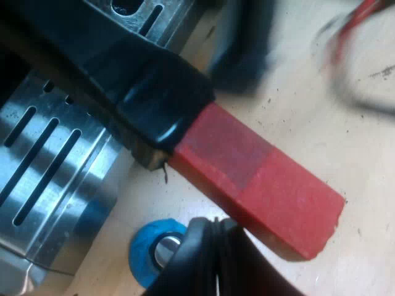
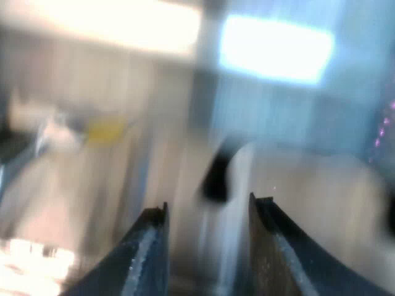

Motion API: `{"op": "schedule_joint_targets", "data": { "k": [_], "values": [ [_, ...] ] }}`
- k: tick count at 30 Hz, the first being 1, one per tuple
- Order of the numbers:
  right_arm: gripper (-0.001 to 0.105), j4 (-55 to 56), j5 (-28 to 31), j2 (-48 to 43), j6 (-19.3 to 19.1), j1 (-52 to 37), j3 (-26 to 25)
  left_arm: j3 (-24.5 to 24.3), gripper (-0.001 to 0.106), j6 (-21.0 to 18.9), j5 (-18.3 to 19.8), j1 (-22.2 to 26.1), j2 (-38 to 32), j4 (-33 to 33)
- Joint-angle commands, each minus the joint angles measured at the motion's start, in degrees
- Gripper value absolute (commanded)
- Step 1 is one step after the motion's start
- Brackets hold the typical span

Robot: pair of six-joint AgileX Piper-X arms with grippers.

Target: Put the handle in the coffee machine

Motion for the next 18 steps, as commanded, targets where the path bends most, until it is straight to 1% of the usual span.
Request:
{"op": "schedule_joint_targets", "data": {
  "k": [1,5,7,8,10,11,14,15,16,18],
  "values": [
    [0.036,3.8,-0.1,-6.5,0.2,0.0,2.3,-0.7,0.0,-1.4,7.2,-1.1,-0.4,-3.6],
    [0.036,10.6,-0.6,-14.1,1.0,0.0,5.7,-0.7,0.0,-2.8,7.2,-1.1,-0.4,-5.0],
    [0.036,14.3,-3.0,-18.0,1.8,0.0,7.0,-0.7,0.0,-3.1,7.2,-1.1,-0.4,-5.6],
    [0.036,17.0,-4.7,-20.2,2.1,0.0,7.4,-0.7,0.0,-3.1,7.2,-1.1,-0.4,-5.6],
    [0.037,24.1,-7.7,-24.1,4.3,0.0,7.5,-0.7,0.0,-3.1,7.2,-1.1,-0.4,-5.6],
    [0.037,28.0,-10.3,-26.6,5.8,0.0,7.5,-0.7,0.0,-3.1,7.2,-1.1,-0.4,-5.6],
    [0.037,35.2,-17.8,-32.3,9.3,0.0,7.5,-0.7,0.0,-3.1,7.2,-1.1,-0.4,-5.7],
    [0.041,37.9,-20.6,-34.5,10.2,0.0,7.5,-0.7,0.0,-3.1,7.2,-1.1,-0.4,-6.2],
    [0.042,39.1,-21.7,-35.2,10.9,0.0,7.5,-0.7,0.0,-3.1,7.2,-1.1,-0.4,-6.3],
    [0.056,42.7,-26.0,-39.3,12.4,0.1,7.5,-0.7,0.0,-4.9,7.2,-1.6,-0.4,-8.0]
  ]
}}
